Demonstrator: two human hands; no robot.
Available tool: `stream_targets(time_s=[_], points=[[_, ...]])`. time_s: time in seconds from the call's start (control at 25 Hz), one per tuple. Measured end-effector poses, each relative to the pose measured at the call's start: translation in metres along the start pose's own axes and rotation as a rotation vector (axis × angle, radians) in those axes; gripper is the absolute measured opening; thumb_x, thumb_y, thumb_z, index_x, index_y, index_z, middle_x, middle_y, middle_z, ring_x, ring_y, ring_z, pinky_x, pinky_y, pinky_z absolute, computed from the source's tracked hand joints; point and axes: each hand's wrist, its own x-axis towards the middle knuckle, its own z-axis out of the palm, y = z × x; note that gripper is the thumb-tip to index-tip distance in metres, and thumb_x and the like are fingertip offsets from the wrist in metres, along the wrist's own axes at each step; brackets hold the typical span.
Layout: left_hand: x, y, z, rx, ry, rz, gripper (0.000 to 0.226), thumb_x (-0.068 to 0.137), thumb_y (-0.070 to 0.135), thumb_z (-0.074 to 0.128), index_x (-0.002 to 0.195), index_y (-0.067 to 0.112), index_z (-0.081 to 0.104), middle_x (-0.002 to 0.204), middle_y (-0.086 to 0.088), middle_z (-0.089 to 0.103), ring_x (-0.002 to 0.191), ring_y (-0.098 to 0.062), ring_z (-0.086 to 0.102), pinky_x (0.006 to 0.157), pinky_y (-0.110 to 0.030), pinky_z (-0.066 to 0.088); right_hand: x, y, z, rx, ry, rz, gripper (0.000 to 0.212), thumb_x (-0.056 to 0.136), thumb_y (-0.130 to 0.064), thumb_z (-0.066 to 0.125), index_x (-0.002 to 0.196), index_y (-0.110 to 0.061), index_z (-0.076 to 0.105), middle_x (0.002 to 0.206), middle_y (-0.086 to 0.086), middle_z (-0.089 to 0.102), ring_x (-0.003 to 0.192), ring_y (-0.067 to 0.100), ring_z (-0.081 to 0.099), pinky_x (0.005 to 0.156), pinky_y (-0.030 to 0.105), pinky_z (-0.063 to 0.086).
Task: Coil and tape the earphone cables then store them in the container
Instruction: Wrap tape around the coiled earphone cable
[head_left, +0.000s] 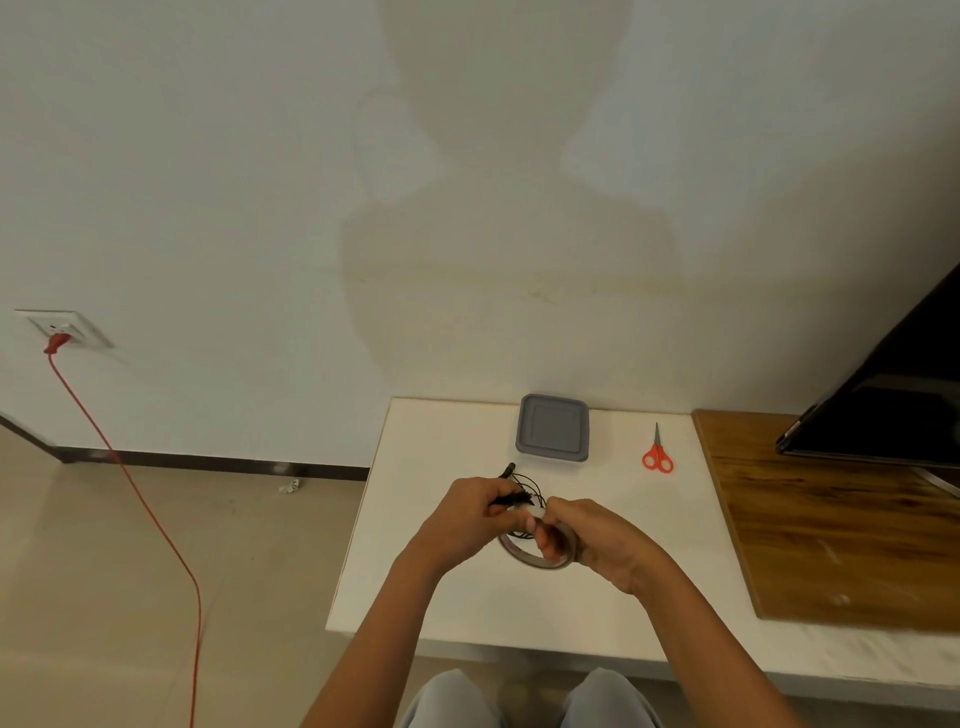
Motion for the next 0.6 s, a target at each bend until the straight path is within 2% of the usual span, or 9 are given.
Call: stream_targets(time_s=[0.2,0.32,0.4,0.52,0.6], points=[[0.0000,0.0016,-0.0037,0.027,0.006,0.010,0.017,0.085,0.023,0.069,0.071,0.030,0.062,0.046,0.016,0.044,0.049,-0.003,0.036,0.050,-0.011,0.030,0.0007,0.0016,-0.0019,0.129,-0.059,-0.026,0.035,0.094,-0.004,0.032,0.080,-0.001,0.064,0.062,0.000,0.063,0.055,0.008,0.050,0.064,0.021,0.045],[-0.0022,0.0022,-0.0040,0.002,0.022,-0.003,0.022,0.085,0.023,0.069,0.068,0.035,0.059,0.042,0.018,0.043,0.047,-0.002,0.036,0.049,-0.009,0.031,0.0017,0.0040,-0.0038,0.153,-0.098,-0.041,0.035,0.094,-0.002,0.034,0.083,0.001,0.067,0.065,0.002,0.062,0.056,0.007,0.048,0.068,0.023,0.044],[-0.0036,0.0025,-0.0035,-0.020,0.028,0.001,0.018,0.085,0.021,0.069,0.072,0.030,0.061,0.042,0.020,0.046,0.046,0.000,0.039,0.049,-0.007,0.031,0.0027,0.0062,-0.0047,0.142,-0.102,-0.053,0.036,0.092,-0.002,0.034,0.082,0.001,0.068,0.066,0.005,0.060,0.056,0.009,0.046,0.073,0.027,0.043],[-0.0035,0.0042,-0.0035,-0.064,0.050,0.004,0.009,0.084,0.019,0.071,0.078,0.021,0.065,0.040,0.019,0.044,0.043,0.000,0.038,0.049,-0.007,0.029,0.0020,0.0050,-0.0029,0.164,-0.057,-0.069,0.045,0.091,-0.003,0.034,0.062,-0.008,0.069,0.062,0.007,0.057,0.061,0.014,0.044,0.081,0.034,0.040],[-0.0024,0.0063,-0.0034,-0.072,0.058,0.011,0.011,0.083,0.018,0.072,0.076,0.022,0.064,0.038,0.018,0.043,0.042,-0.001,0.037,0.048,-0.007,0.030,0.0008,0.0025,0.0002,0.136,-0.007,-0.074,0.053,0.091,-0.008,0.036,0.046,-0.016,0.062,0.055,0.004,0.053,0.066,0.018,0.039,0.081,0.032,0.039]])
